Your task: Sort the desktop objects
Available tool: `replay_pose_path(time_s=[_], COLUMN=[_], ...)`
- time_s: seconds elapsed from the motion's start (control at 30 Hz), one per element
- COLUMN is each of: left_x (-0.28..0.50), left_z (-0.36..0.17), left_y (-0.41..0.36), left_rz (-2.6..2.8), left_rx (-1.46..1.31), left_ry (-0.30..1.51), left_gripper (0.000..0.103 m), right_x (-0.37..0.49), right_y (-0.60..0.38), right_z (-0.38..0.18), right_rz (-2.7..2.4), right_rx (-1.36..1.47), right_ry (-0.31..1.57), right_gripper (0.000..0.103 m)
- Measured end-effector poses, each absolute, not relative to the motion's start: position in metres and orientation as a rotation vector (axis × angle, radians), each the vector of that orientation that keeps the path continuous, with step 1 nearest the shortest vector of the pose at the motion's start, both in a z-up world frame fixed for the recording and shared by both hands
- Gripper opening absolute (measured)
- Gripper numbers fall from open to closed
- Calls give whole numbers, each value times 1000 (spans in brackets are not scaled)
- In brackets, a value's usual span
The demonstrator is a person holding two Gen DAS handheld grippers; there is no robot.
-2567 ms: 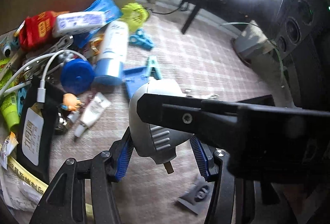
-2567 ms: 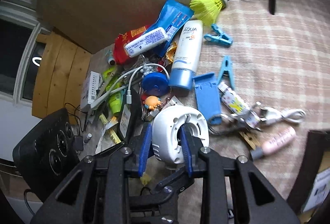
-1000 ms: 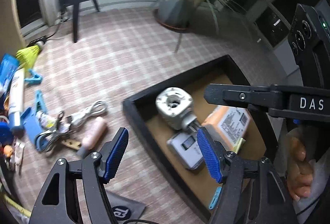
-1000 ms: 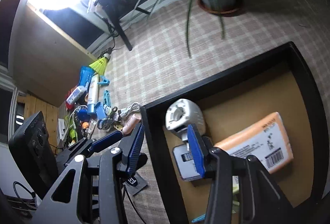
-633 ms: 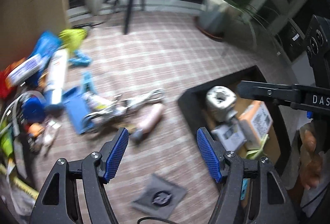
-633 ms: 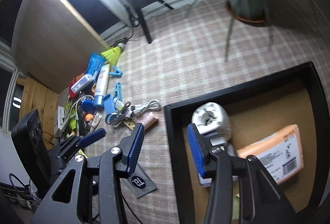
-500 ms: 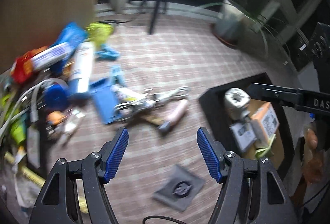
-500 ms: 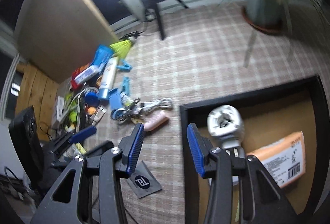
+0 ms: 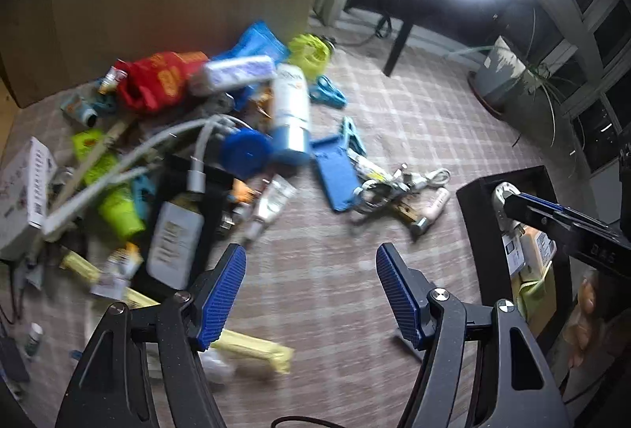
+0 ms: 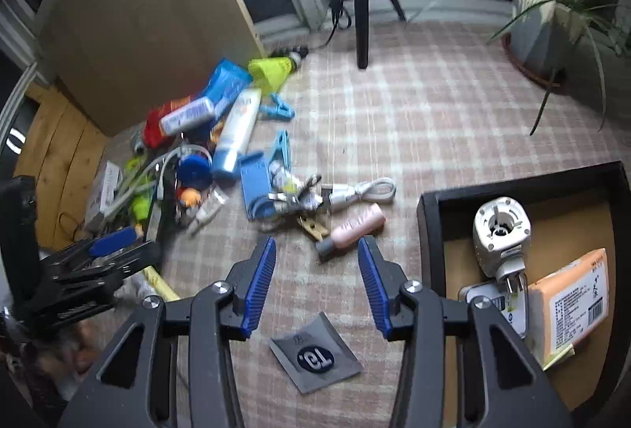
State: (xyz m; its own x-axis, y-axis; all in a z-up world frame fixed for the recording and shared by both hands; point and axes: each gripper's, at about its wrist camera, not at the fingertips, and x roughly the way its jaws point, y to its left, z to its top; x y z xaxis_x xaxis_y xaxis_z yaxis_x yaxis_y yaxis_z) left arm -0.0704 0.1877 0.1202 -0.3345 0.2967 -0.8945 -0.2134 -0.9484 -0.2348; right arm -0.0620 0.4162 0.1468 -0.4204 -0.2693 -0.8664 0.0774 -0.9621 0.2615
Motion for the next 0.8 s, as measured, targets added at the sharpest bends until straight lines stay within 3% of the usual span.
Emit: replay_pose_path(time_s=[0.27, 0.43, 0.67, 0.8], left_x=[-67, -62, -66, -67], left_z=[129, 123, 122, 129], left_y=[103, 47, -16, -28], left_rz=[2341, 2328, 2313, 2339], left_rx=[-1558, -1561, -1544, -1532], left_ry=[-249, -241, -292, -290], left_gripper=[65, 65, 56, 51], right_x=[-31, -6, 17, 14], right_y=[367, 334, 308, 294], right_z=[152, 154, 170, 186], right_rz=[-2531, -2575, -2612, -2606], right_rx=[1603, 1649, 1655, 1617], right_ry=[-242, -230, -325, -286], right_gripper=[43, 43, 43, 43])
